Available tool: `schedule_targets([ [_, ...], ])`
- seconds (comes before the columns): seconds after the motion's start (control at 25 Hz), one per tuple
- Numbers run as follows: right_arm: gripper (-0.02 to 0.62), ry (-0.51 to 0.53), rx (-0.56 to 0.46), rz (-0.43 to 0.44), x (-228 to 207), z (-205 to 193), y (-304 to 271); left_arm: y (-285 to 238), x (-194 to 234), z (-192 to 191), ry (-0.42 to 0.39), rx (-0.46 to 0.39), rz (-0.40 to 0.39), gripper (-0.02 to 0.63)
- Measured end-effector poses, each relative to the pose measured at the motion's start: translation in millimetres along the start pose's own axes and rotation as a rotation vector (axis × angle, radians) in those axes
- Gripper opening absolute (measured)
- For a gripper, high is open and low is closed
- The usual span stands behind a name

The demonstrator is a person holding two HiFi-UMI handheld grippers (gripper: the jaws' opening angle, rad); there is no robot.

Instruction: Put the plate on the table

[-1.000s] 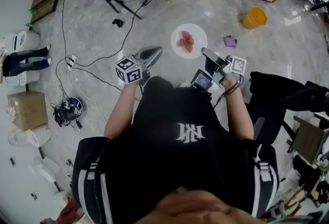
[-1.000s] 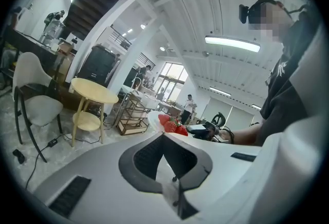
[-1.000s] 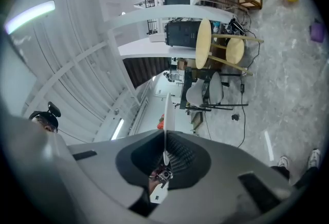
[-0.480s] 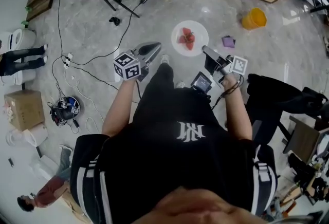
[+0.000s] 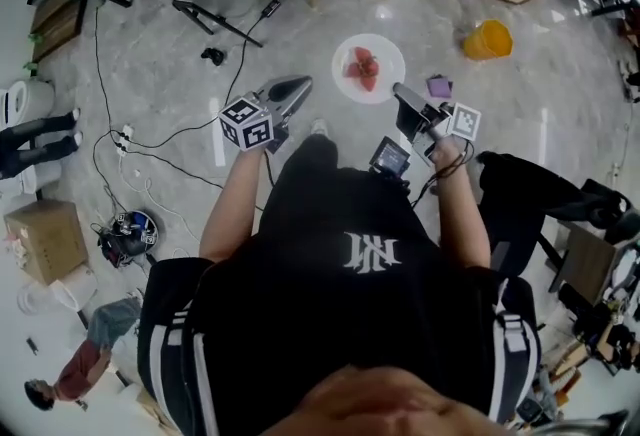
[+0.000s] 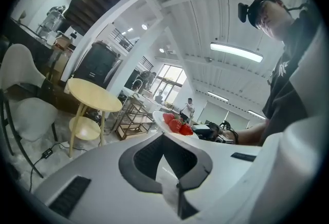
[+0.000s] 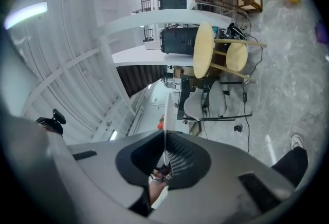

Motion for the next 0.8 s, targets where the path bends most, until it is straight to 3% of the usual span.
schedule_targets([
  [0.36,0.015,0.012,-0.083,-0.015,4,38,-64,-3,78,45,-0.01,0.001,-0.053,0.002],
  [0.8,0.015,0.019,-0.139,-0.019,1,88,-96,-23,127,65,0.023,-0.002,-0.059,0.002],
])
Point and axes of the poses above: the fingertips, and each gripper's own axes: y backward along the fingers, x to its left, z out of its top, the point moved 6 cm from there along y, backward along the fingers, and after that the axes turned 2 degrees about -x, right-handed, at the moved point
